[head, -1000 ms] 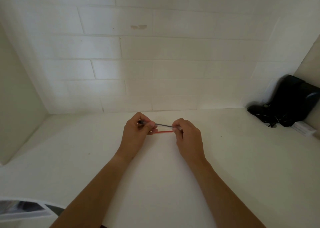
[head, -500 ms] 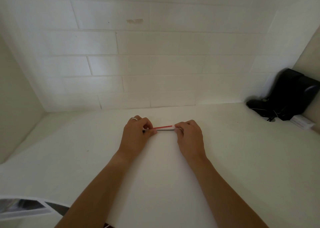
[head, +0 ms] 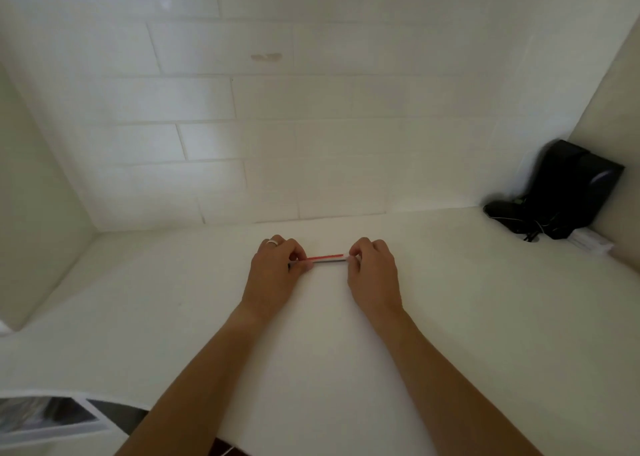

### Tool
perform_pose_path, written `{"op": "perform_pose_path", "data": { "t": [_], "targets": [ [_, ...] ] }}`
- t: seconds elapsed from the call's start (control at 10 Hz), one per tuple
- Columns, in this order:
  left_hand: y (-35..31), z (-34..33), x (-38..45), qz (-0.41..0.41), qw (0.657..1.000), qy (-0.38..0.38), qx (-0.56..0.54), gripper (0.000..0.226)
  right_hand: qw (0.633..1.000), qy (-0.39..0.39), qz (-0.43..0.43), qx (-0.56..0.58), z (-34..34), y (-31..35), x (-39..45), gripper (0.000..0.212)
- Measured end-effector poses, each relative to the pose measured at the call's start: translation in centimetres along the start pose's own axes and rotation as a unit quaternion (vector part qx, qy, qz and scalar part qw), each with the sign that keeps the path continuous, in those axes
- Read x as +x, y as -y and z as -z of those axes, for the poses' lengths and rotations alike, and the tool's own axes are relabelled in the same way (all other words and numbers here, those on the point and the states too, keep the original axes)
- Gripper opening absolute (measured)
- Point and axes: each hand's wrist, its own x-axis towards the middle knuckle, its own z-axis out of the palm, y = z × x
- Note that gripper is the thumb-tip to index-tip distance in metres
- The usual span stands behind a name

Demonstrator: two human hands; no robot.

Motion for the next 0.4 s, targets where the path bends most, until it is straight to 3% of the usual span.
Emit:
{"op": "perform_pose_path", "data": {
  "t": [0.3, 0.4],
  "targets": [
    [-1.1, 1.0, -0.4, -0.001, 0.999, 0.032, -0.002, 0.014, 0.999, 0.032, -0.014, 0.001, 1.4, 1.1, -0.7, 0.015],
    [-2.0, 2.0, 0.0, -0.031, 0.999, 0.028, -0.003, 0.019, 0.997, 0.014, -0.04, 0.066, 2.7, 1.0, -0.3, 0.018]
  ]
}}
